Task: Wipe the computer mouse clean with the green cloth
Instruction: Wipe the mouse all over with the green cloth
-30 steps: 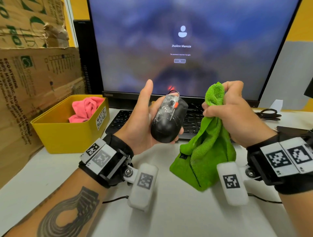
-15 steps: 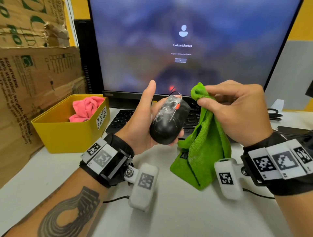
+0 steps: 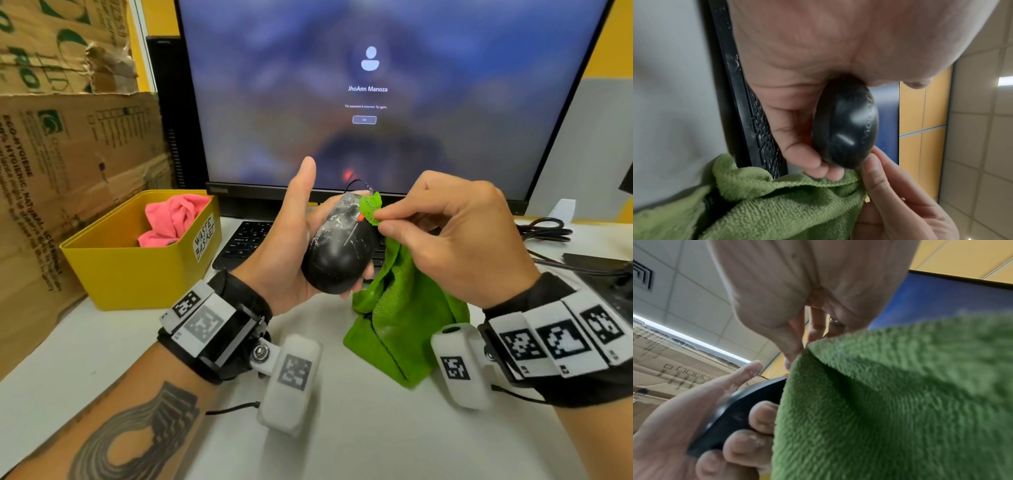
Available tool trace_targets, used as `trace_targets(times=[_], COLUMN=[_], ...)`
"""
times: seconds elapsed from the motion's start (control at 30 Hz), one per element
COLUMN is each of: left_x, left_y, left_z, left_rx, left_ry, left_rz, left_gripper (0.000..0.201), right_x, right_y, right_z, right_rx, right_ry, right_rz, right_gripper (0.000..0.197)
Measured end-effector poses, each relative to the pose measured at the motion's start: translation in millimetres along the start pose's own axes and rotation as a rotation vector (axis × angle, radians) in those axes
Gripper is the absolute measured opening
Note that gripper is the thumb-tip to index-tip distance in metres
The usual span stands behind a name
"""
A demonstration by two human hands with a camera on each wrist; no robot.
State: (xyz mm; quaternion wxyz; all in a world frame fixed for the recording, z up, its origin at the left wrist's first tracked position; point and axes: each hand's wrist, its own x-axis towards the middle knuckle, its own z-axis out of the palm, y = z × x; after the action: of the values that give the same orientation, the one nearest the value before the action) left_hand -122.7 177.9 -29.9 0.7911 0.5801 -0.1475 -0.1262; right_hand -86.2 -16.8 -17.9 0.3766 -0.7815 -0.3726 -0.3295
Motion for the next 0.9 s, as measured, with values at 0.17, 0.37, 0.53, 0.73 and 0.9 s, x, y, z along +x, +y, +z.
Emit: trace_targets(times=[0.17, 0.37, 0.53, 0.73, 0.9], left_x=[0.0, 1.5, 2.0, 1.3, 1.5], left_y=[0.2, -3.9, -2.9, -7.4, -4.9], left_z=[2.2, 3.0, -0.4, 10.3, 3.5], left_rx=[0.025, 0.093, 0.068, 0.101, 0.098], left_ry=[0.048, 0.056, 0.108, 0.070, 0.111], left_rz=[0.006, 0.036, 0.035, 0.005, -0.005], left_gripper=[0.087, 0.090, 0.096, 0.081, 0.088], right_x=[0.5, -1.7, -2.7, -2.1, -2.6], right_y=[9.9, 3.6, 1.8, 6.6, -4.7], right_z=[-1.1, 7.2, 7.3, 2.3, 8.8], right_rx=[-0.010, 0.044, 0.049, -0.060, 0.052], right_ry=[0.006, -0.003, -0.122, 0.036, -0.056], right_rz=[0.070, 0.052, 0.085, 0.106, 0.099], right_gripper=[0.008, 0.009, 0.011, 0.008, 0.011])
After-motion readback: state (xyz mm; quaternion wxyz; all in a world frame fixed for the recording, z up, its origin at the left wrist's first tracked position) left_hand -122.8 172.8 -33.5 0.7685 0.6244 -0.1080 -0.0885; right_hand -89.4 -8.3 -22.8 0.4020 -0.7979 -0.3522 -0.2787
